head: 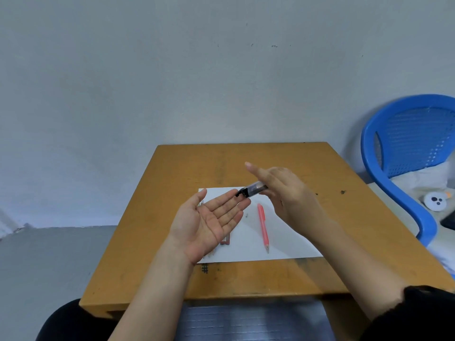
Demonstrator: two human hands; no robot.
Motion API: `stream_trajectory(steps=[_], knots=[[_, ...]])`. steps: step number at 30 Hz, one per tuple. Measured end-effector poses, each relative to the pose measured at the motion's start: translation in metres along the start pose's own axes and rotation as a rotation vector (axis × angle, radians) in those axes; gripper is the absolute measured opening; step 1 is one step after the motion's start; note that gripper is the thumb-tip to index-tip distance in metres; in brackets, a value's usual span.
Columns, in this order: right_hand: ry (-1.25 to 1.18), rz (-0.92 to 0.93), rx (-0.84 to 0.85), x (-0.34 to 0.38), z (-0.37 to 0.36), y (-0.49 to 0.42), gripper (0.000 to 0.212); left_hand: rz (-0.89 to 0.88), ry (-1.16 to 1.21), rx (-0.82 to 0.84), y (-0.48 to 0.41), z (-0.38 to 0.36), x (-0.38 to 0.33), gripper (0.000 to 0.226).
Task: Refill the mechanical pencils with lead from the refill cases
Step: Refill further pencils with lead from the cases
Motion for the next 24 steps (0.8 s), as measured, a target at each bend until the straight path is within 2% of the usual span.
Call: stream_trajectory(steps=[4,7,9,19,22,24], knots=[[0.071,0.02,-0.025,0.002,0.002,0.003,0.052,-0.002,-0.005,-0.006,0.0,0.0,0.0,0.055],[0.016,0.008,-0.025,0.002,0.001,0.002,0.059,-0.001,-0.004,-0.017,0.0,0.001,0.001,0.054],[0.066,0.028,-0.027,0.002,-0.001,0.003,0.058,-0.001,-0.01,-0.024,-0.001,0.002,0.001,0.054],[0.211,0.126,0.141,0.006,-0.019,0.007,0.061,0.007,-0.021,-0.037,0.002,0.0,0.002,0.052],[0.215,0.117,0.134,0.006,-0.016,0.008,0.065,0.022,-0.007,-0.028,0.004,-0.002,0.004,0.051],[0.222,0.127,0.102,0.007,-0.011,0.008,0.059,0.03,-0.006,-0.021,0.004,-0.003,0.005,0.051]])
Point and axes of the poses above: each hand's wrist, its own y-axis away from the middle knuckle, its own z-axis out of the back of the hand, x = y × z, the point moved 10 cm from there along -y, towards the middle knuckle, and after that the axes turned 4 degrees about x, right-handed, at the moved point
